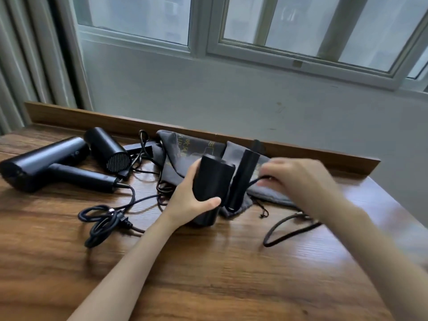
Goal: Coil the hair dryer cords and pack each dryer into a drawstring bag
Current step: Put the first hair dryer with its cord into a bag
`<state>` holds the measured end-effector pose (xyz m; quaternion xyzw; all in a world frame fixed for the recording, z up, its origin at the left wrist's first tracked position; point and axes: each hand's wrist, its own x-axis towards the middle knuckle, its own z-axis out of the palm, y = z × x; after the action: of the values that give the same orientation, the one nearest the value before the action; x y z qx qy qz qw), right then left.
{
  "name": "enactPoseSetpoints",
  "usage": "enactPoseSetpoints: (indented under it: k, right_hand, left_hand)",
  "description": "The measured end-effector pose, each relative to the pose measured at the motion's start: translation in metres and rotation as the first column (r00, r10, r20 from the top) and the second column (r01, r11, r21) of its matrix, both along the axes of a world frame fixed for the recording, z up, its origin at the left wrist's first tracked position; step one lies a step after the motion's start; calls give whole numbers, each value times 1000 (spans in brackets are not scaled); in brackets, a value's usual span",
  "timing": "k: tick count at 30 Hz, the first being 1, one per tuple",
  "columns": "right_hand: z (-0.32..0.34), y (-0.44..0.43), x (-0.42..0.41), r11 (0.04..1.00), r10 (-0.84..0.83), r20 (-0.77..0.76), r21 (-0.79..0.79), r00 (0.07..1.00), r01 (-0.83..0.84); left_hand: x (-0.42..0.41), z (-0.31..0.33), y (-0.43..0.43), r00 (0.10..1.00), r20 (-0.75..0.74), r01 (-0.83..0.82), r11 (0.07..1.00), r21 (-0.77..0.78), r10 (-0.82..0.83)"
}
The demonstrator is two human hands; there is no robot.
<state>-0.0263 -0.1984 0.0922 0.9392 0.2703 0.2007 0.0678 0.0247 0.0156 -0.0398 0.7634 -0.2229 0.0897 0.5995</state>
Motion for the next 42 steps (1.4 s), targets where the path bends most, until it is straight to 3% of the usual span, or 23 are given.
enactPoseSetpoints:
  k: [6, 10, 12, 15, 17, 19, 21, 24, 28, 32, 36, 38, 40, 42]
  right_hand:
    - [13, -42, 26, 998, -27, 7, 48, 1000, 26]
    - [11, -61, 46, 987, -21, -176, 150, 984, 48]
    - [0, -60, 54, 975, -94, -264, 172, 960, 142]
    - [-33, -34, 49, 919, -346, -495, -6, 797, 395]
    - [-60, -12, 47, 967, -227, -516, -19, 826, 254]
    - [-81, 4, 27, 991, -62, -492, 74, 868, 113]
    - [-95, 18, 8, 997, -39, -473, 39, 880, 66]
    - [-100, 39, -11, 1000, 19, -423, 16, 906, -14]
    - [-70, 32, -28, 997, 76, -205, -14, 976, -81]
    - [-27, 11, -29, 993, 113, -90, 28, 989, -111]
    - [-4, -18, -12, 986, 69, 33, 148, 997, -73]
    - [3, -30, 0, 968, 50, 69, 241, 996, -66]
    - [6, -44, 13, 949, 29, 25, 313, 999, -36]
    - [9, -59, 27, 926, 18, -113, 378, 993, 26]
  left_hand:
    - [-12, 14, 0, 940, -159, 316, 947, 62, -303]
    - [-16, 15, 0, 851, -219, 469, 879, -93, -477]
    - [-16, 15, 2, 815, -216, 493, 839, -230, -538]
    - [-15, 13, 6, 777, -162, 482, 739, -470, -609]
    - [-16, 12, 4, 793, -125, 411, 674, -613, -597]
    - [-15, 13, 3, 835, -157, 257, 625, -737, -527]
    - [-12, 13, 2, 897, -182, 109, 601, -792, -404]
    - [-7, 15, 3, 962, -244, -102, 671, -734, -120]
    - [-5, 12, 4, 972, -166, -226, 869, -440, 168]
    - [-7, 12, 2, 999, -40, -6, 961, -277, -6]
    - [-13, 14, -5, 975, -108, 183, 979, -89, -192]
    - [-17, 16, -7, 948, -166, 264, 962, -69, -272]
    - [-19, 16, -5, 916, -209, 333, 939, -81, -343]
    - [-19, 16, -1, 872, -237, 411, 903, -122, -429]
